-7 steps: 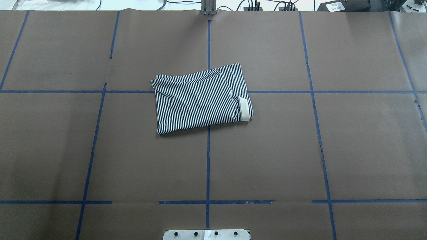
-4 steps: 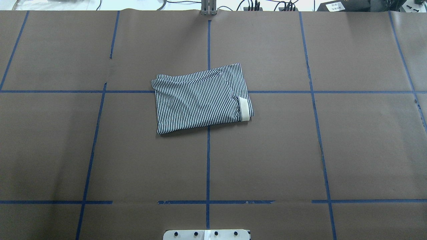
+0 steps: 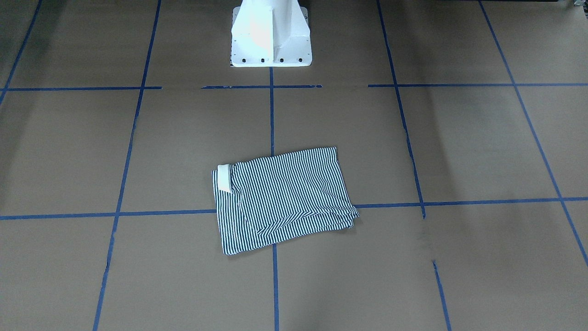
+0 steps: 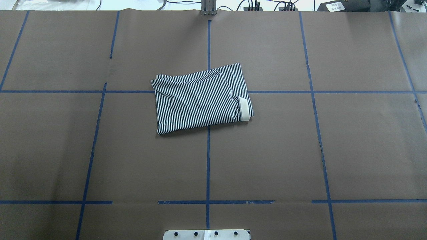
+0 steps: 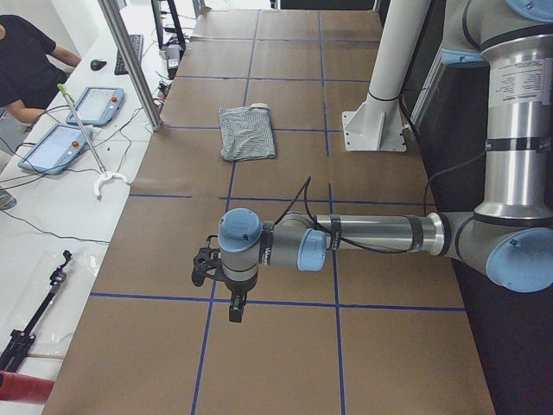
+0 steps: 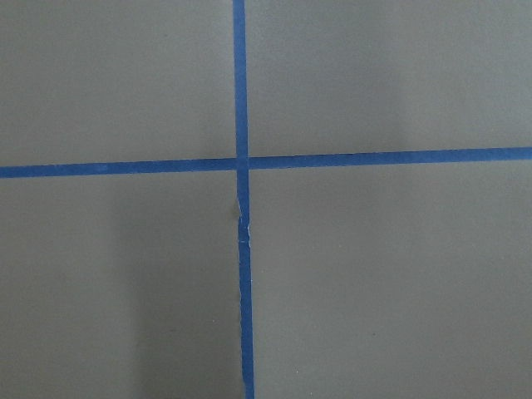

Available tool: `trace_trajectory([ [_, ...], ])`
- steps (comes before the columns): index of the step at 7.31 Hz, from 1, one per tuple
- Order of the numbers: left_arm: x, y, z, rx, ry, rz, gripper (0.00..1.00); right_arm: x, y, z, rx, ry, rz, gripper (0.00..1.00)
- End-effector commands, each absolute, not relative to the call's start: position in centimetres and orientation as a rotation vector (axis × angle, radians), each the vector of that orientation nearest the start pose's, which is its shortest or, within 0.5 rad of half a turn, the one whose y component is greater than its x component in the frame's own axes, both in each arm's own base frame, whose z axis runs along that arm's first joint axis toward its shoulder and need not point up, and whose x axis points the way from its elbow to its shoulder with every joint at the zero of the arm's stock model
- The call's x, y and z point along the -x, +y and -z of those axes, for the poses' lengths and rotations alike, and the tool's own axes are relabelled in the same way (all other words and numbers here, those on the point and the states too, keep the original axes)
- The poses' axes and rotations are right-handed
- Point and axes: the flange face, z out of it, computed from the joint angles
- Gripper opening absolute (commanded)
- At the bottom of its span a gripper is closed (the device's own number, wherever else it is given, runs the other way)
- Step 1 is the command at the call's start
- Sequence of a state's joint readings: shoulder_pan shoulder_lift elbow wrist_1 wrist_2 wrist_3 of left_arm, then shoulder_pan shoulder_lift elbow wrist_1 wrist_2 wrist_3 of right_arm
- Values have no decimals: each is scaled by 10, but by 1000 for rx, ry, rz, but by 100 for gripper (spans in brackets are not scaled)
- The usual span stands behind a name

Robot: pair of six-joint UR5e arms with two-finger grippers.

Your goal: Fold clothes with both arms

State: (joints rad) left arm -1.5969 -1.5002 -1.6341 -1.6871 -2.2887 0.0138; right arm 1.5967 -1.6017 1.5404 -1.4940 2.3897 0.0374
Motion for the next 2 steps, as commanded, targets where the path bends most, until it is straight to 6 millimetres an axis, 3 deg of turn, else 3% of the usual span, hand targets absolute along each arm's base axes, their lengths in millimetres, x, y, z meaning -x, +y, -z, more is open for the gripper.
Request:
trace_trajectory([
  [1,80,-468,-653,-118,715,-27,100,-76,-477,-677,-13,-821,-60,100],
  [2,80,-467,-654,-118,716,-28,100,-79,-476,-675,-19,-824,-64,100],
])
